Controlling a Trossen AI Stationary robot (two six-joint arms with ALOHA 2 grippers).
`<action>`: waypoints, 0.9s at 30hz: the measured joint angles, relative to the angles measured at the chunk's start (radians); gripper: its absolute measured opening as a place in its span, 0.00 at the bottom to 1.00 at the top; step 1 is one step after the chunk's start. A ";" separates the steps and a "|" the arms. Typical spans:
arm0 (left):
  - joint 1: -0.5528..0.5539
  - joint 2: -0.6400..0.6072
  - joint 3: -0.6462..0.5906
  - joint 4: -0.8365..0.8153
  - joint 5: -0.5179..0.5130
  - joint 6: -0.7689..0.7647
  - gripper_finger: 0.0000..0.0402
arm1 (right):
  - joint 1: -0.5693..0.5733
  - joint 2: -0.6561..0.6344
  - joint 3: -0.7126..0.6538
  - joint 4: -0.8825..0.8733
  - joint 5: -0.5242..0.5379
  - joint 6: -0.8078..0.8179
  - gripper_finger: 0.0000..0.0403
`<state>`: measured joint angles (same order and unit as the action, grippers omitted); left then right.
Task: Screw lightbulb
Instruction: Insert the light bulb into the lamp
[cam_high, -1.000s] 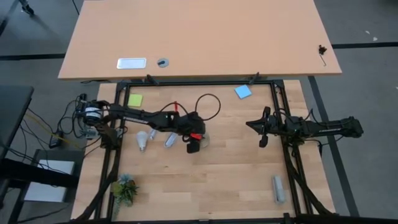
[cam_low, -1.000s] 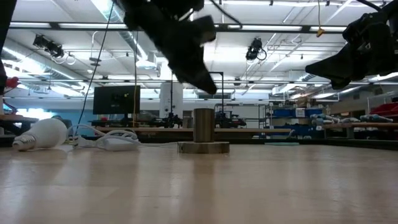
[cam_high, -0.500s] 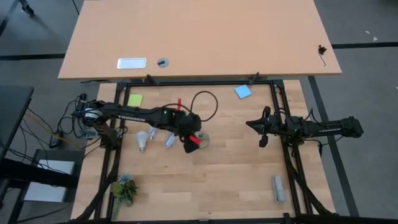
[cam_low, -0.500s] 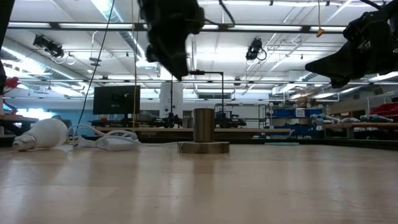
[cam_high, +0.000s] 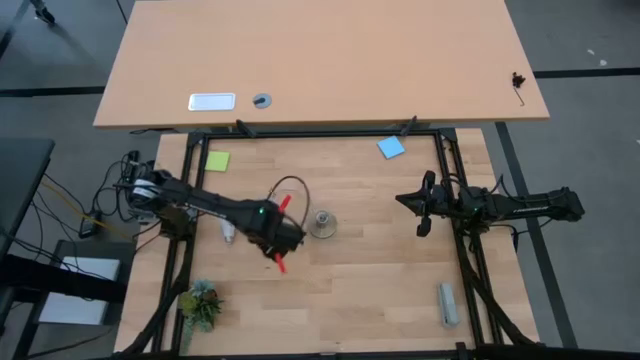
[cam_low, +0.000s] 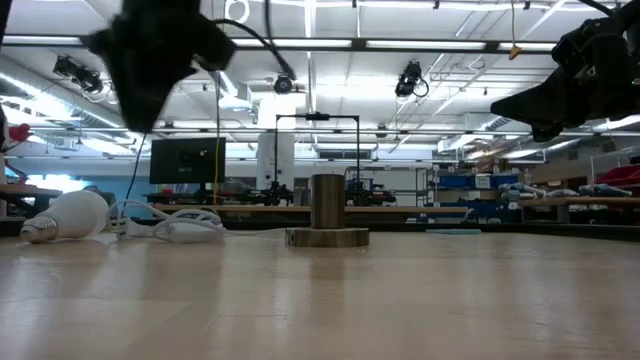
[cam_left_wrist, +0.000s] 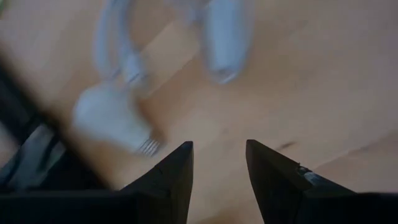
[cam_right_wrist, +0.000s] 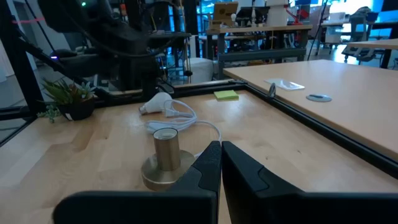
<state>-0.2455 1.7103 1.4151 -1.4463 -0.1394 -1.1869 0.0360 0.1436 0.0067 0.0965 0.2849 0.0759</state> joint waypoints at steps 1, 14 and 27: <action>-0.007 0.000 0.000 -0.038 0.002 -0.031 0.39 | 0.000 0.000 0.000 0.000 0.000 0.000 0.06; -0.082 -0.021 -0.202 0.001 0.105 -0.164 0.39 | 0.000 0.000 0.000 0.000 0.000 0.000 0.06; -0.089 -0.302 -0.536 0.306 0.077 -0.411 0.38 | 0.000 0.000 0.000 0.001 0.000 0.000 0.06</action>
<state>-0.3340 1.4082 0.8790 -1.1408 -0.0622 -1.5981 0.0361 0.1437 0.0067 0.0972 0.2848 0.0761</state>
